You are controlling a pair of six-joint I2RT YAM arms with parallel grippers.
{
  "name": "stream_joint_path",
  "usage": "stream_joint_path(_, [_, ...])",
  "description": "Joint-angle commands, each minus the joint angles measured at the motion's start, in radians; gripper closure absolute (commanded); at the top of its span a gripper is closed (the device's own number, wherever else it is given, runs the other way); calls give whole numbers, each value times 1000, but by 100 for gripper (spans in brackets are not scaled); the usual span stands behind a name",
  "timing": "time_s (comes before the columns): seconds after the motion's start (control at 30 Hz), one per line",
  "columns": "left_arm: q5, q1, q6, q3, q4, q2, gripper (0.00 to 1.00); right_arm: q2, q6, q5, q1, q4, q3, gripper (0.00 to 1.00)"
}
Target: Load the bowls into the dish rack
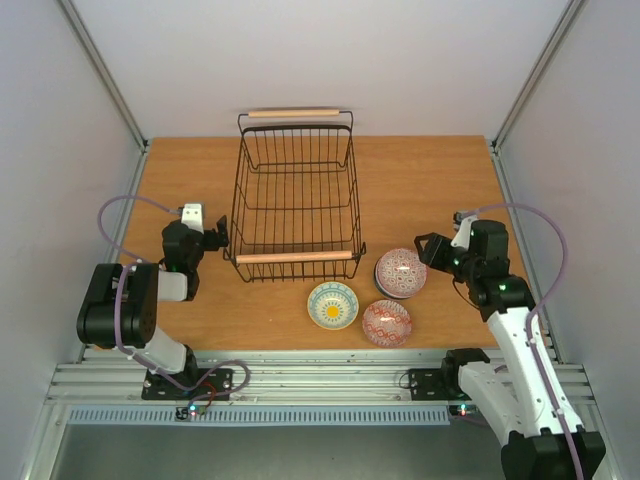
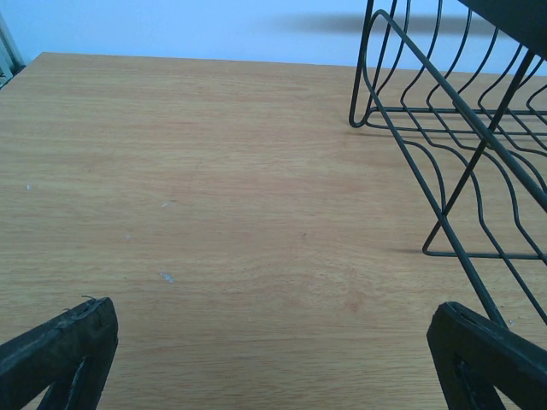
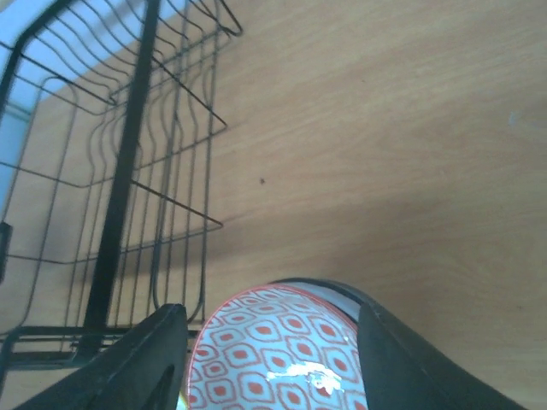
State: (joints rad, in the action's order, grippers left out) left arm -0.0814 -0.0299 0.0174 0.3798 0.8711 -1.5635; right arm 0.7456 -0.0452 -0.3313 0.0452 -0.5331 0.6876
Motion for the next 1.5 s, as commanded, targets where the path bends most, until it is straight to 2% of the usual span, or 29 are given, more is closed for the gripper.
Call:
stream_joint_path(0.0, [8, 5, -15, 21, 37, 0, 1, 54, -35, 66, 7, -193, 91, 50])
stream_joint_path(0.1, [8, 4, -16, 21, 37, 0, 1, 58, -25, 80, 13, -233, 85, 60])
stream_joint_path(0.43, [7, 4, -16, 21, 37, 0, 1, 92, 44, 317, 202, -295, 53, 62])
stream_joint_path(0.6, [7, 4, -15, 21, 37, -1, 0, 110, 89, 449, 238, -316, 44, 62])
stream_joint_path(0.73, [7, 4, -14, 21, 37, 0, 1, 121, 93, 493, 240, -316, 43, 62])
stream_joint_path(1.0, [7, 5, -16, 21, 37, 0, 1, 198, 87, 466, 240, -238, -2, 66])
stream_joint_path(1.33, [8, 5, -14, 21, 37, 0, 1, 176, 79, 481, 242, -242, 5, 98])
stream_joint_path(1.47, [7, 4, -14, 21, 37, -1, 1, 155, 80, 498, 252, -265, 20, 99])
